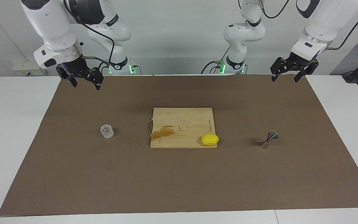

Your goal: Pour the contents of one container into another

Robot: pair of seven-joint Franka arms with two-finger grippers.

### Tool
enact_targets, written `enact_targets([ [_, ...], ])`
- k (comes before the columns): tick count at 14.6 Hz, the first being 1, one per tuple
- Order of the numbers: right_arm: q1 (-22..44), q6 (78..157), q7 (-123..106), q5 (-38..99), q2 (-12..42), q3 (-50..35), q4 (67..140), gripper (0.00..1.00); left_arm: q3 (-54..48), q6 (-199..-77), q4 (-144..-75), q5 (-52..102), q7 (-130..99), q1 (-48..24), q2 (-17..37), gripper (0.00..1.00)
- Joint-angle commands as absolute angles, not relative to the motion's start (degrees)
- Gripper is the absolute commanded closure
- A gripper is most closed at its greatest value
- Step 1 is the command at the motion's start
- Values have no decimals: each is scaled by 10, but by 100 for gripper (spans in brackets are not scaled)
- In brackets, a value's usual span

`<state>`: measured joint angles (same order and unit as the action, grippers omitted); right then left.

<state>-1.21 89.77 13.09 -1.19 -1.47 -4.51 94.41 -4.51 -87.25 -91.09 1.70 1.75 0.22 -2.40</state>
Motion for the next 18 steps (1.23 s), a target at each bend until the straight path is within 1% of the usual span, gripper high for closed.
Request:
enact_targets([
  [1,-20,893,136,-4,-15,-49,942,0,-43,-900,-930,10,19,-4,-33,0],
  [3,-20,892,136,-4,-15,-49,942,0,-43,-924,-967,10,18,-4,-49,0],
  [5,-20,892,136,-4,-15,-49,942,0,-42,-927,-974,8,18,0,-48,0],
  [8,-20,892,136,-4,-14,-49,942,0,-40,-936,-1013,10,11,9,-49,0],
  [12,-20,892,136,-4,-15,-49,942,0,-38,-933,-1064,113,-33,91,-44,0],
  [16,-20,893,136,-4,-15,-49,942,0,-38,-947,-1102,193,-177,126,-40,0],
  [18,-20,893,136,-4,-15,-49,942,0,-38,-991,-1142,257,-268,148,-41,0],
])
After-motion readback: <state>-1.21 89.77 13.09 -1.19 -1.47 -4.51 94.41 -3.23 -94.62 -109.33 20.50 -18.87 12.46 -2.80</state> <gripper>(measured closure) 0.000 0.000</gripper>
